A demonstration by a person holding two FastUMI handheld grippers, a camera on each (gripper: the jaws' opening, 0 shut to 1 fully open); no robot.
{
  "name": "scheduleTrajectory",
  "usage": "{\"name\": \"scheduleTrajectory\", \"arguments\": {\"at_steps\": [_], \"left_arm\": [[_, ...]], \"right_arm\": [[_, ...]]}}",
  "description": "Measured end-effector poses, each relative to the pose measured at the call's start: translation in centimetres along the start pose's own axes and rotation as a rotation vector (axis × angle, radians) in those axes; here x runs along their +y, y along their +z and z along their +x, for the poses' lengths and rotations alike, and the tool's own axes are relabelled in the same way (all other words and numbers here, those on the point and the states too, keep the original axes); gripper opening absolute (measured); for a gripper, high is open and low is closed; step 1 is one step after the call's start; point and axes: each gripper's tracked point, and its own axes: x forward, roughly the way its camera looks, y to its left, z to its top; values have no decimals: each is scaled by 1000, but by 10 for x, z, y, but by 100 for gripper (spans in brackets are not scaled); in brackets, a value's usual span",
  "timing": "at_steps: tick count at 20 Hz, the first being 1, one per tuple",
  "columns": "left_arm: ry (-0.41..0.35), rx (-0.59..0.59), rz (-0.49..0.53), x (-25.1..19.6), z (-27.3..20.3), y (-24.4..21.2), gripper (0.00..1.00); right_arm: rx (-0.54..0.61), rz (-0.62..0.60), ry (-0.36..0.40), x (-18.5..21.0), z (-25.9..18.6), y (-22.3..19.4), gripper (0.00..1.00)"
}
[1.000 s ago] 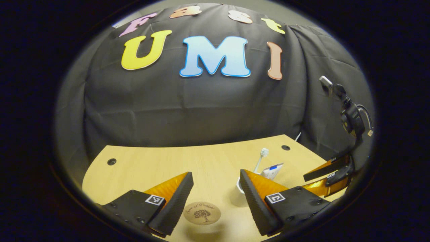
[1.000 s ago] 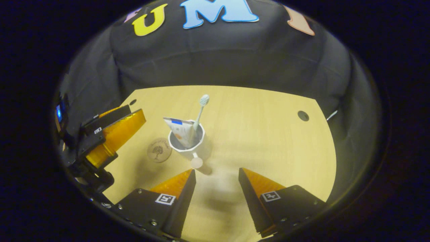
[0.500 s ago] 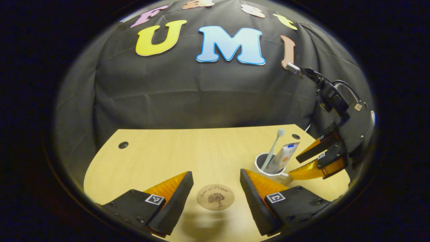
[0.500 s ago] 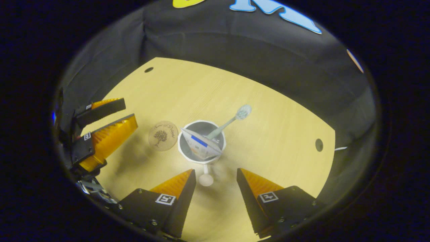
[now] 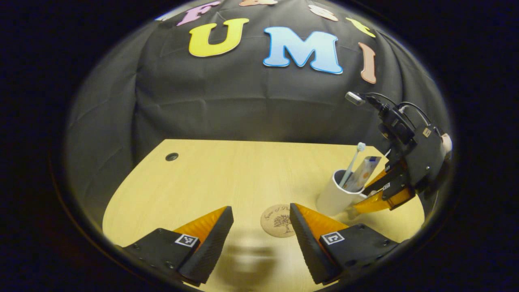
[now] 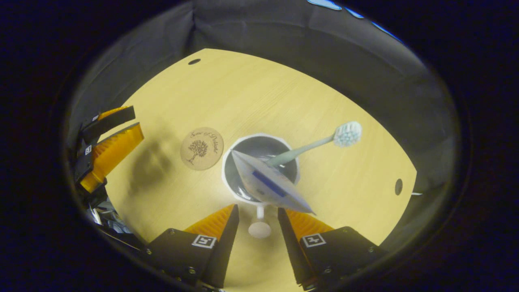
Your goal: Put the toothbrush and toothpaste on the desktop into the cup, then pick up the cup and place it on the coaster on the desktop.
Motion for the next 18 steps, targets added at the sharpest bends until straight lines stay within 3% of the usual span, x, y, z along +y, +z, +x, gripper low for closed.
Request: {"name": "scheduleTrajectory", "arguments": {"at_steps": [2,4,6,7,14,18], "left_arm": [[25,3,-17,9,-3,-6,94],[48,5,-32,17,-6,-10,94],[67,6,-46,22,-8,-12,94],[74,7,-52,23,-10,-13,94],[81,-5,-63,18,-10,-6,94],[76,-11,-64,13,-9,-4,94]], "right_arm": [[16,-4,5,-2,8,-3,63],[16,1,12,-2,15,-1,49],[26,13,22,-2,18,-1,46],[22,22,27,-1,20,-2,24],[-1,40,34,3,14,-3,14],[-4,60,44,8,12,-9,18]]}}
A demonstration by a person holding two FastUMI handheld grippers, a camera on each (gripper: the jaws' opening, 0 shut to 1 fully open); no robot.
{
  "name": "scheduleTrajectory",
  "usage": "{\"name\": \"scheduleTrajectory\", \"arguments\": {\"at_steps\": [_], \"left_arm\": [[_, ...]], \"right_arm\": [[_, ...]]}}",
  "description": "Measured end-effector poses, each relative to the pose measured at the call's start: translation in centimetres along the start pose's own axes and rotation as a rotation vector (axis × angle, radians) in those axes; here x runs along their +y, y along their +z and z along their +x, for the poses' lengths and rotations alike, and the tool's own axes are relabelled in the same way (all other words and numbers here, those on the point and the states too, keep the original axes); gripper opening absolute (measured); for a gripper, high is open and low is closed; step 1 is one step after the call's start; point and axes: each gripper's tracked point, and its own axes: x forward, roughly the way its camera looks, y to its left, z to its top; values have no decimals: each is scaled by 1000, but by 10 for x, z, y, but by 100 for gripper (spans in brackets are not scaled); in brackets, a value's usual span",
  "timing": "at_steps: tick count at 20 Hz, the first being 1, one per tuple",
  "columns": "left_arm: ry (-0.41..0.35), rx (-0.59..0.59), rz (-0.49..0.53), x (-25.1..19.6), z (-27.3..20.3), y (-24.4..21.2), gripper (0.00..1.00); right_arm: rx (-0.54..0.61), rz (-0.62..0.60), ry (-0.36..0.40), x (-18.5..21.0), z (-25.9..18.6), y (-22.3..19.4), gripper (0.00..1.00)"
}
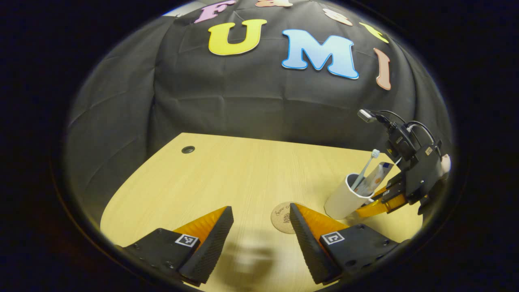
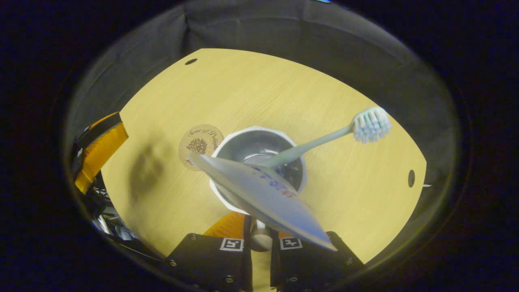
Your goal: Put the toothbrush and toothpaste on the desktop into the cup, then pick up the cup and place it on the coaster on the desktop.
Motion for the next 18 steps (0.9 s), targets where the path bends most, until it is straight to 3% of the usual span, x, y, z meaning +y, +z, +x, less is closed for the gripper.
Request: {"name": "scheduleTrajectory", "arguments": {"at_steps": [3,8,9,18], "left_arm": [[3,-2,-6,3,-6,-1,94],[9,0,-11,11,-12,-4,94],[11,1,-9,13,-16,-4,94],[24,2,-8,46,-36,-12,94]], "right_arm": [[-8,-8,-7,2,-4,0,14],[-22,-17,-3,16,-11,9,21],[-26,-24,1,22,-11,12,17],[-39,-82,31,74,-7,37,17]]}}
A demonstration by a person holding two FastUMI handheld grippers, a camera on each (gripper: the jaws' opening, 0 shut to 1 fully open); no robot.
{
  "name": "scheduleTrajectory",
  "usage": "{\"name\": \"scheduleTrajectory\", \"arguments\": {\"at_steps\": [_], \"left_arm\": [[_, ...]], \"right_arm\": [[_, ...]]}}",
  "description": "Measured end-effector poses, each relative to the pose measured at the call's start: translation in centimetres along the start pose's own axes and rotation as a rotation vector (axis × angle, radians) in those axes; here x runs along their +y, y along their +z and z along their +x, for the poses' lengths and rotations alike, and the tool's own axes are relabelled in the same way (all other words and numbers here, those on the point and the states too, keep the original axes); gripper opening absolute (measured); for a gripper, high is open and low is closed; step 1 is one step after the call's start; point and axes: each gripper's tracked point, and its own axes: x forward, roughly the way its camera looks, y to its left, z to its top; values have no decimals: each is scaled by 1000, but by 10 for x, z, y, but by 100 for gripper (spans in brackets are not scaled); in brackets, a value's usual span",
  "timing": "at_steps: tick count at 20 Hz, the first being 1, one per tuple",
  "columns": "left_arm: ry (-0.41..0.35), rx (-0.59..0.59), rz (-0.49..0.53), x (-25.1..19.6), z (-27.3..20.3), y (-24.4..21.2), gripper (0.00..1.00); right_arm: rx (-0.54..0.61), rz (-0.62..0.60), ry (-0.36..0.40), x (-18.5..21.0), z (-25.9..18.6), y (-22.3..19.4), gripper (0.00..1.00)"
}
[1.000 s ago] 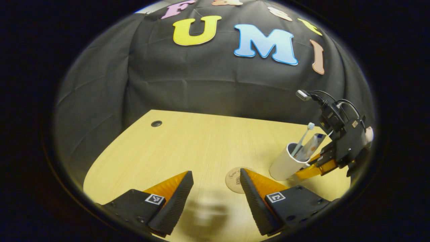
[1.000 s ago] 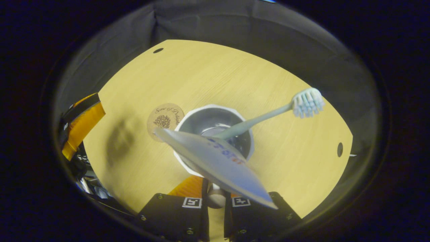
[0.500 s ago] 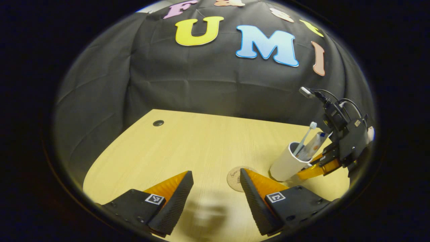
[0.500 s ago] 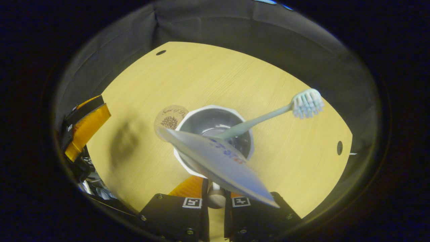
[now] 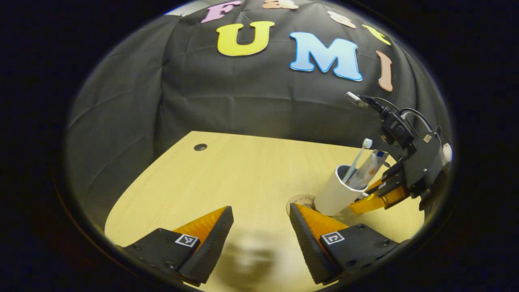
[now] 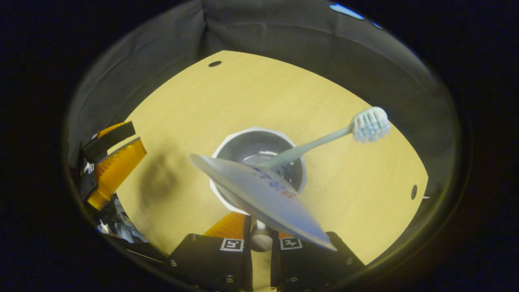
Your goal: Put the toothbrush and toothpaste on the desktop into the cup, then pick up the cup and place it on the coaster on the desktop.
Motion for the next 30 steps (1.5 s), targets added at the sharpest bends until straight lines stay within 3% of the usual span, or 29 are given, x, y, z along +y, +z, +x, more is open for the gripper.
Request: {"name": "scheduleTrajectory", "arguments": {"at_steps": [9,18,19,24,30], "left_arm": [[15,14,-6,35,-15,-11,94],[5,17,-11,42,-15,-11,94],[3,17,-11,43,-15,-11,94],[-15,9,3,33,-13,-5,94],[-79,-22,37,0,-16,19,95]], "right_arm": [[16,-23,6,27,17,18,17],[47,-49,-22,39,39,25,19],[39,-50,-21,41,28,22,27],[-13,-12,-2,39,6,23,26],[-180,78,-28,34,-47,33,24]]}}
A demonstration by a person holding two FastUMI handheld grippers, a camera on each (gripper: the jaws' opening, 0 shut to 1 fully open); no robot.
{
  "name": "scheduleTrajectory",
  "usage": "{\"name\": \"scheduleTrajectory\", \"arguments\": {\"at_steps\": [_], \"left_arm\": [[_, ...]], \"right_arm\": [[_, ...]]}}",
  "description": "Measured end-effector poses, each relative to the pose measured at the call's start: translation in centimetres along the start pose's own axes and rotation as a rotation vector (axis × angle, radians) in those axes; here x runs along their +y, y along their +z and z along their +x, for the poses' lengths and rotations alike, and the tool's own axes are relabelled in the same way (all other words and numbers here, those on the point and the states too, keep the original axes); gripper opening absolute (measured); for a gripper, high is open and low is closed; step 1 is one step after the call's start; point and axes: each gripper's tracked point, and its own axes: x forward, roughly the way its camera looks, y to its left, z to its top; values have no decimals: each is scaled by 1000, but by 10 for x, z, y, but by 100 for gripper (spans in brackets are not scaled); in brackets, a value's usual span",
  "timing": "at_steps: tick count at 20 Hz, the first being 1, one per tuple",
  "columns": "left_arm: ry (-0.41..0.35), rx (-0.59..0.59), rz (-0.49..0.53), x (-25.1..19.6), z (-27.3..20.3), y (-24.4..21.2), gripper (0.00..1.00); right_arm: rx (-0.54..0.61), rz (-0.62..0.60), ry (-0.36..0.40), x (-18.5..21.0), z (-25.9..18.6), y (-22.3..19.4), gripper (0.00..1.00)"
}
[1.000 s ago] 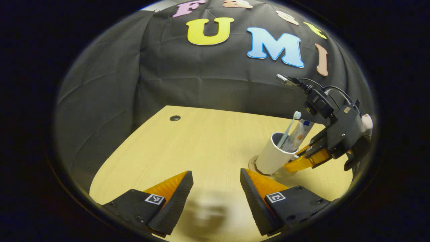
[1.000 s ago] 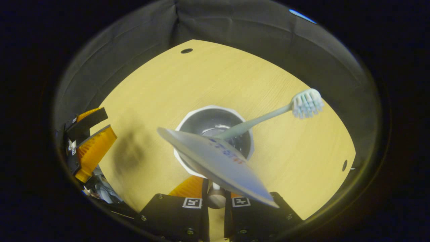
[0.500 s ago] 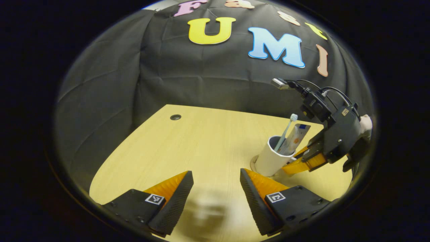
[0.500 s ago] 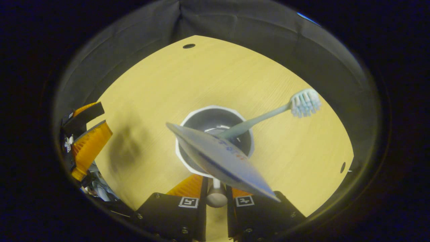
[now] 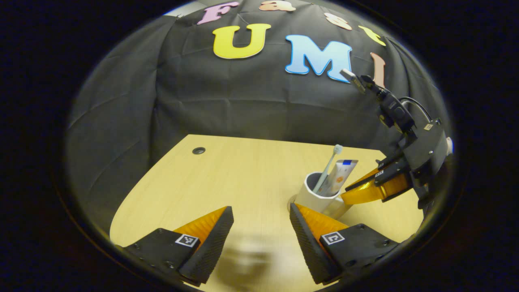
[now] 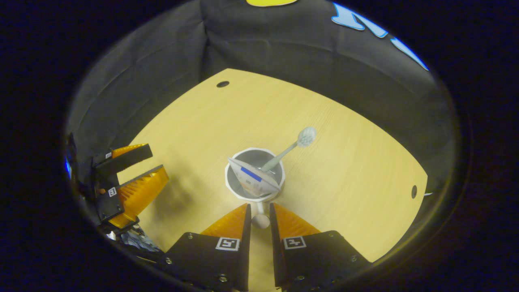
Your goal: Put the toothbrush and toothpaste on the desktop into the cup, then pick up the cup and place it on the coaster on the desktop.
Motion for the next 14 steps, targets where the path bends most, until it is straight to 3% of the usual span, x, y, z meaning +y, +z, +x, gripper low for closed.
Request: {"name": "scheduleTrajectory", "arguments": {"at_steps": [7,14], "left_arm": [[-62,-127,72,-41,-17,63,94],[-50,-298,103,-67,-67,137,94]], "right_arm": [[-266,73,-196,-33,-62,10,22],[-598,219,-370,-49,-160,23,24]]}}
